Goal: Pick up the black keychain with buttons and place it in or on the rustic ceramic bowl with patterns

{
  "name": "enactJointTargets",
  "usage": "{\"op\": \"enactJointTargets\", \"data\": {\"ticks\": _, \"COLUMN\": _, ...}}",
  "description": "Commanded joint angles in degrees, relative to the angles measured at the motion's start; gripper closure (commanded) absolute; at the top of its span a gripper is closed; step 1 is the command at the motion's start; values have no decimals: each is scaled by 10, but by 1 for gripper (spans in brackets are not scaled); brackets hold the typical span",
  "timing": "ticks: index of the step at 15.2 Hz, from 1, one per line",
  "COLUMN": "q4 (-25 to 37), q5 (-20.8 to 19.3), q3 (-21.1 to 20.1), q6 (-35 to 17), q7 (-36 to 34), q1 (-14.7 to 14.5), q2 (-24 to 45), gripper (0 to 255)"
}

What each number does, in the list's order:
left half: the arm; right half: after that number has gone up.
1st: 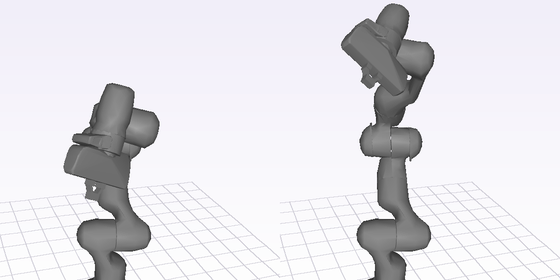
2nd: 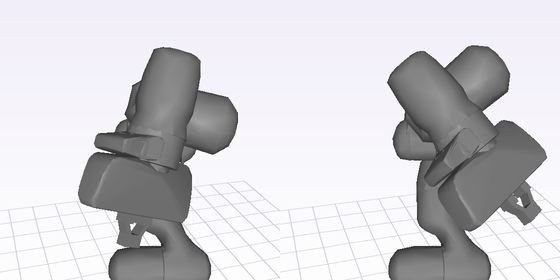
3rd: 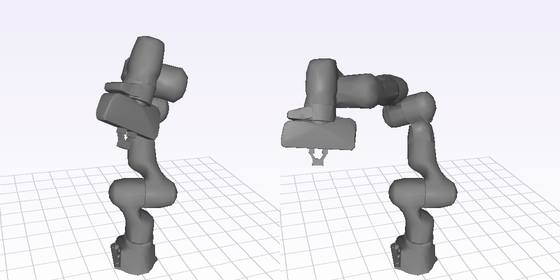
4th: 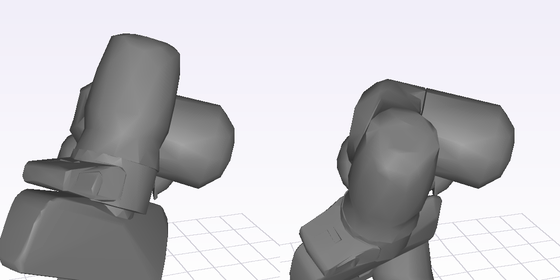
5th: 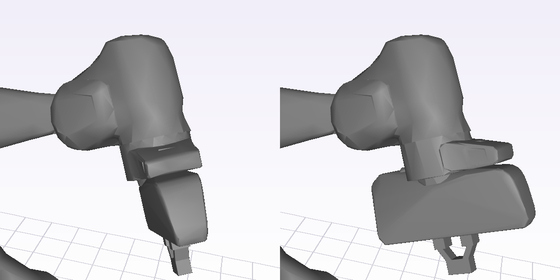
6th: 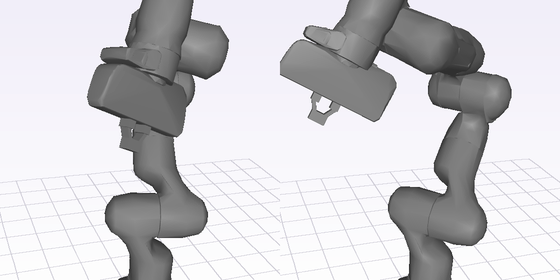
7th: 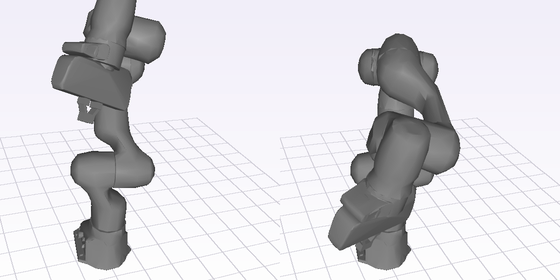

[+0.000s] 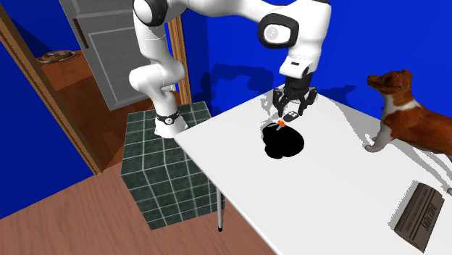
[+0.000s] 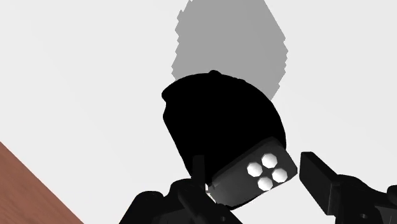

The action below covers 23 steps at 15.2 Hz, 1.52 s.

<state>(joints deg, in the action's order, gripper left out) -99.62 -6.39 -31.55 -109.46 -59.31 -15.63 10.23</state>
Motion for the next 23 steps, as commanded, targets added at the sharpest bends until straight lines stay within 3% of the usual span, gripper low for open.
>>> {"op": "enactJointTargets", "data": {"ticks": 1, "q4": -11, "q5": -3, "q3": 1, "q6": -14, "q7": -2, "q1": 0, "q2": 4, "gripper": 255}}
{"op": "enactJointTargets", "data": {"ticks": 6, "q4": -44, "q5": -11, "q3": 3, "q6": -57, "q7": -7, "q1": -1, "q2": 15, "gripper": 255}}
{"op": "enactJointTargets", "data": {"ticks": 14, "q4": -44, "q5": -11, "q3": 3, "q6": -57, "q7": -7, "q1": -1, "q2": 15, "gripper": 255}}
{"op": "enactJointTargets", "data": {"ticks": 15, "q4": -44, "q5": -11, "q3": 3, "q6": -57, "q7": -7, "q1": -1, "q2": 15, "gripper": 0}}
{"op": "enactJointTargets", "data": {"ticks": 20, "q4": -44, "q5": -11, "q3": 3, "q6": -57, "q7": -7, "q1": -1, "q2": 15, "gripper": 0}}
{"op": "enactJointTargets", "data": {"ticks": 23, "q4": -4, "q5": 0, "q3": 0, "q6": -4, "q7": 0, "q1": 0, "q2": 0, "gripper": 0}}
